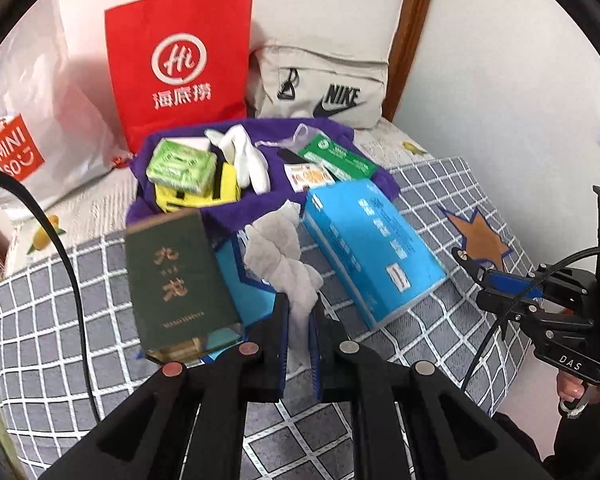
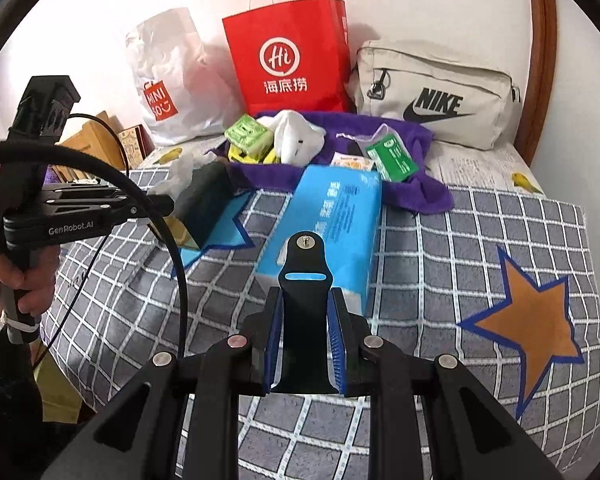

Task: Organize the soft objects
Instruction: 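Carry the white tissue over the purple towel with the left gripper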

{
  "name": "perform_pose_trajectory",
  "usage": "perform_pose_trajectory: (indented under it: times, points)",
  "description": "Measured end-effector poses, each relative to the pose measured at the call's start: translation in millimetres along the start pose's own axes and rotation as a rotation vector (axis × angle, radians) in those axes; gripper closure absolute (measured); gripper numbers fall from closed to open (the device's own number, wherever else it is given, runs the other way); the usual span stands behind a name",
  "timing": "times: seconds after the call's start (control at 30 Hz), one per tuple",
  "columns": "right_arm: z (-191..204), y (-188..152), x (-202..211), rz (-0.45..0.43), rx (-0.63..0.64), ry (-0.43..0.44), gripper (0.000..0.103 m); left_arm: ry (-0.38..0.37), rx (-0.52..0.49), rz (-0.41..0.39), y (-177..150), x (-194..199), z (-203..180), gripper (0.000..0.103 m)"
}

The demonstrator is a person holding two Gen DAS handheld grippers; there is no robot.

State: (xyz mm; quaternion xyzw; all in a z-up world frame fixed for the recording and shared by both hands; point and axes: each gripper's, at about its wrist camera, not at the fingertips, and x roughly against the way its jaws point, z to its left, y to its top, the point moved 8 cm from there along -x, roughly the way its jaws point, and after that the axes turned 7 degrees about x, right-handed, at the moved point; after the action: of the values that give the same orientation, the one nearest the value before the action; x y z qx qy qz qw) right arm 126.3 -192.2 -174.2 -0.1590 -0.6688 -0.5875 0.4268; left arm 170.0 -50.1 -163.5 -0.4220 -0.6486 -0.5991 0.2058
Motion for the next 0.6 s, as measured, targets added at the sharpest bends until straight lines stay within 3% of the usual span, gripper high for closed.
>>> perform_pose_trajectory:
  times: [0.4, 0.6]
  points:
    - [-8.2, 52.5, -0.6, -0.069, -0.017, -0.007, 0.081, 0.026, 0.011, -0.045, 35.6, 19.7, 22.8, 0.093]
    - [-14.0, 69.9, -9.6, -0.067, -0.030, 0.011, 0.081, -0.001, 0.049, -0.052, 43.5, 19.1, 30.9, 0.093]
